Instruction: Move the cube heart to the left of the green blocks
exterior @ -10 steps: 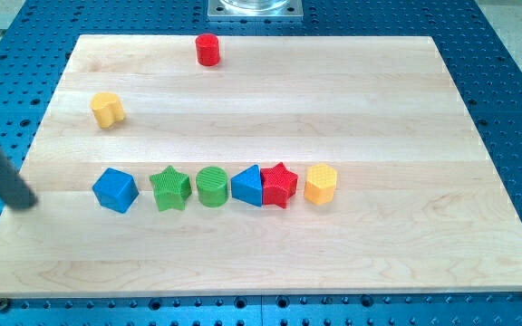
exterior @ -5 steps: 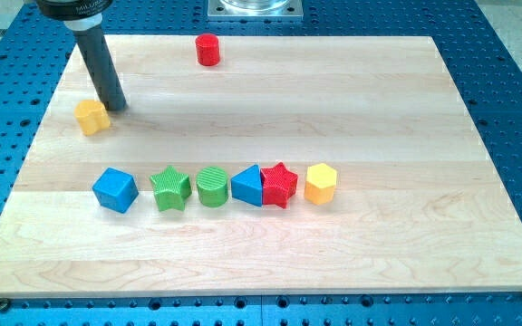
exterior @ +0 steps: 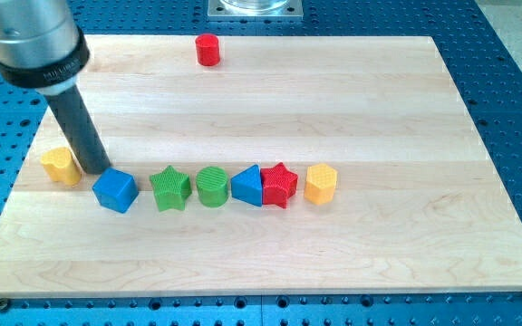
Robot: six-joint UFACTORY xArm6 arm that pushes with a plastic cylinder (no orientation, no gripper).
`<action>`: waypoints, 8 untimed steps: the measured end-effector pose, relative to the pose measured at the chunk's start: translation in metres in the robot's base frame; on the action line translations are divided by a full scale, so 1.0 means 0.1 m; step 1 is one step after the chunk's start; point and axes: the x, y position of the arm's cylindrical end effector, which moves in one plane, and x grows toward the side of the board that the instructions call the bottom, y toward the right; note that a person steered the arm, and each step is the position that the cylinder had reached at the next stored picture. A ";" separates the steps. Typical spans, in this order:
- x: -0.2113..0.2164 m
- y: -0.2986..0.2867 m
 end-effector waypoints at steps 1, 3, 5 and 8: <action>-0.34 -0.20; -0.35 -0.46; -0.05 -0.39; 0.42 -0.72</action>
